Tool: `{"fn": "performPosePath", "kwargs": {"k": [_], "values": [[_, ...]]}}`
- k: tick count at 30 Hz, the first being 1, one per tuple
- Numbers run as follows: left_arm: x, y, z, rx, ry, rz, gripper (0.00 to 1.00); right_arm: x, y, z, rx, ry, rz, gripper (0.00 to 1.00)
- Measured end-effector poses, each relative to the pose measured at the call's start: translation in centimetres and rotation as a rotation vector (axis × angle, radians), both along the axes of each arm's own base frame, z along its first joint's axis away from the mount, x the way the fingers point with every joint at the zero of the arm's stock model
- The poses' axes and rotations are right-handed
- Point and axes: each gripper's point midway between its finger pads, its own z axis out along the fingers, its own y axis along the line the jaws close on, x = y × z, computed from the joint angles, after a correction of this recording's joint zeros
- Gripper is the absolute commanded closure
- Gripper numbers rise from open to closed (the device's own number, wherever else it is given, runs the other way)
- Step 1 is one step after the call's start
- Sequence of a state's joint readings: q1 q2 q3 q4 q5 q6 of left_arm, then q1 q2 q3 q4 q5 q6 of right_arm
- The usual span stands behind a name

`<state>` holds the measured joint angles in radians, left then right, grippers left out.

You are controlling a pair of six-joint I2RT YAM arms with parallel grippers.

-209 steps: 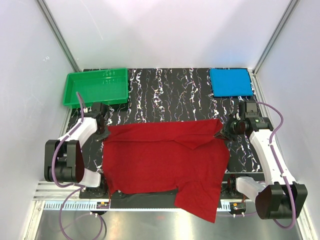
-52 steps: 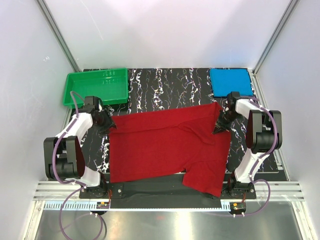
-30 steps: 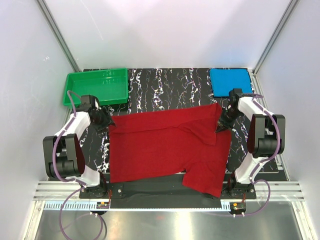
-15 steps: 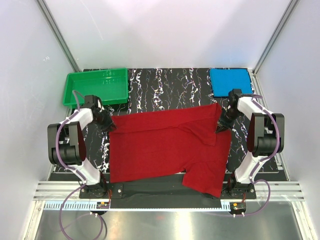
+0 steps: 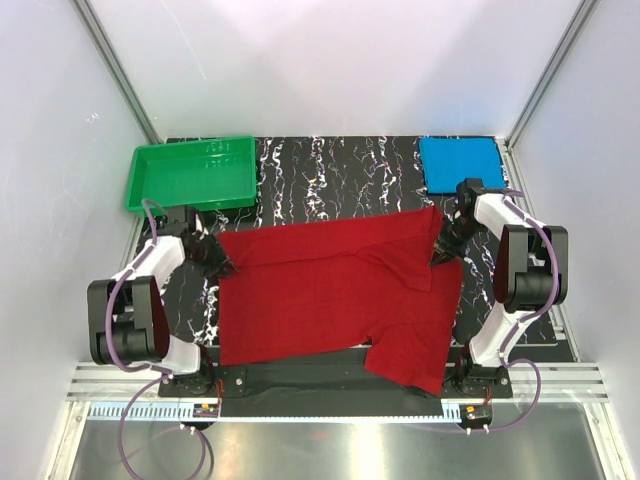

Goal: Fold and stack the t-shirts
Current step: Fold the tshirt

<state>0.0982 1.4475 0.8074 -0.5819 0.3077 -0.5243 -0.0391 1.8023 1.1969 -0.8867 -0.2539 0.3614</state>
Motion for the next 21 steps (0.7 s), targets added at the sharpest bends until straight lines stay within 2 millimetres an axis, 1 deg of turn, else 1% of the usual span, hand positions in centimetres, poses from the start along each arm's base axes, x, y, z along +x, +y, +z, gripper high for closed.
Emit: {"fn": "performPosePath", "kwargs": {"k": [3, 4, 6, 8, 10, 14, 18, 21], "values": [[0.2, 0.7, 0.8, 0.039, -0.028, 0.022, 0.48, 0.0, 0.0, 0.0, 0.001, 0.000, 0.001, 1.00], [0.4, 0.9, 1.4, 0.052, -0.042, 0.027, 0.48, 0.0, 0.0, 0.0, 0.001, -0.001, 0.002, 1.00], [1.5, 1.3, 2.4, 0.072, -0.076, 0.038, 0.49, 0.0, 0.0, 0.0, 0.001, -0.001, 0.002, 1.00], [2.4, 1.7, 2.6, 0.078, -0.087, 0.049, 0.53, 0.0, 0.0, 0.0, 0.001, -0.001, 0.003, 1.00], [2.7, 1.9, 2.0, 0.074, -0.070, 0.065, 0.55, 0.0, 0.0, 0.0, 0.002, -0.002, 0.003, 1.00], [2.1, 2.4, 0.1, 0.060, 0.009, 0.106, 0.53, 0.0, 0.0, 0.0, 0.002, -0.002, 0.003, 1.00], [1.8, 2.8, -0.3, 0.061, 0.029, 0.132, 0.51, 0.0, 0.0, 0.0, 0.002, -0.003, 0.003, 1.00], [2.0, 3.1, -0.6, 0.065, 0.034, 0.145, 0.55, 0.0, 0.0, 0.0, 0.002, -0.003, 0.003, 1.00]]}}
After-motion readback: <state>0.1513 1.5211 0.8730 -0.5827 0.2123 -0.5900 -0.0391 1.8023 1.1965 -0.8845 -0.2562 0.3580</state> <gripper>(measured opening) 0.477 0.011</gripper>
